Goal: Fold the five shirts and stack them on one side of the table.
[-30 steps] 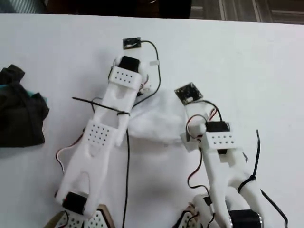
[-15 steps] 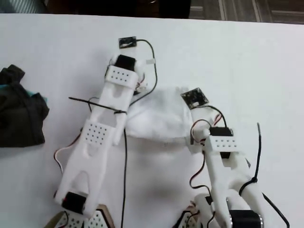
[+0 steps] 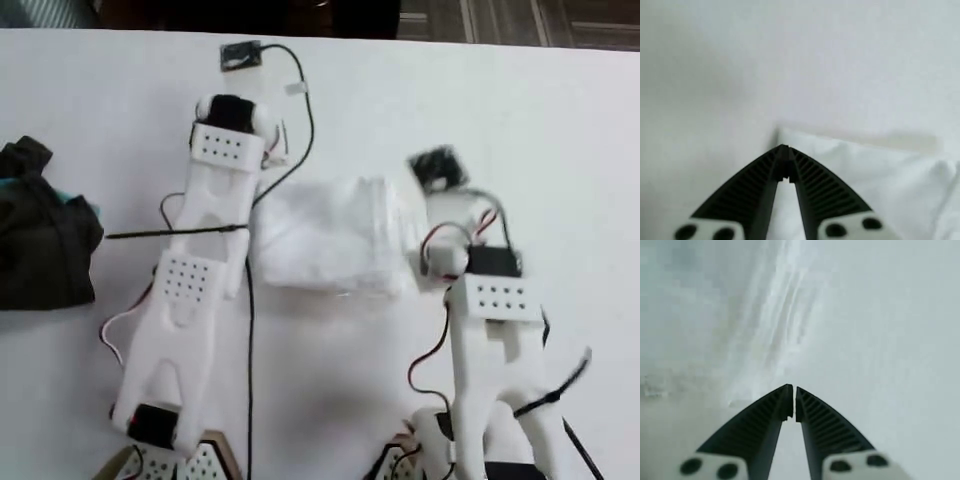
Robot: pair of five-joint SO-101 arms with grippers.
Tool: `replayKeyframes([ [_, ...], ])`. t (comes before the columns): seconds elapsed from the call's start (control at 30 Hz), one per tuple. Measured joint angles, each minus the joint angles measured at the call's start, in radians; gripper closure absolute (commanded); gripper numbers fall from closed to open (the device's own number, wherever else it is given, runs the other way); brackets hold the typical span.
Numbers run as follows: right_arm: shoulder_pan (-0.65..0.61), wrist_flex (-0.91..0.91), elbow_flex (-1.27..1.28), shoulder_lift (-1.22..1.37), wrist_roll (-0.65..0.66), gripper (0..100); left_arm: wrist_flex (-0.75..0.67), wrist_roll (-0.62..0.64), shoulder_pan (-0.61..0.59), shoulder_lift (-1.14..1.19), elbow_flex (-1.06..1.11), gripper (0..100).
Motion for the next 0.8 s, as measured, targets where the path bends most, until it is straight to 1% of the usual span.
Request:
replayKeyframes([
  [0.1,-0.002,0.014,-0.160,0.055,-0.061,97.9,0.000,-0.005,-0.021,-0.089,0.034,97],
  [0.2,-0.003,0.091,-0.339,0.210,-0.106,97.9,0.000,-0.023,-0.057,-0.236,0.186,97],
  [0.3,-0.003,0.192,-0.537,0.390,-0.144,97.9,0.000,-0.023,-0.081,-0.433,0.465,97],
  [0.4,-0.025,0.261,-0.717,0.555,-0.175,97.9,-0.008,-0.003,-0.072,-0.652,0.824,97],
  [0.43,-0.037,0.276,-0.769,0.605,-0.180,97.9,-0.032,0.008,-0.061,-0.726,0.948,97],
  [0.53,-0.086,0.292,-0.881,0.733,-0.204,97.9,-0.169,0.008,-0.015,-0.930,1.298,97],
  [0.63,-0.143,0.293,-0.964,0.838,-0.235,97.9,-0.351,0.008,0.029,-1.096,1.587,97],
  [0.7,-0.173,0.293,-1.007,0.905,-0.255,97.9,-0.474,0.008,0.040,-1.162,1.741,97],
  [0.8,-0.199,0.293,-1.053,1.008,-0.264,97.9,-0.617,0.008,0.049,-1.186,1.901,97],
])
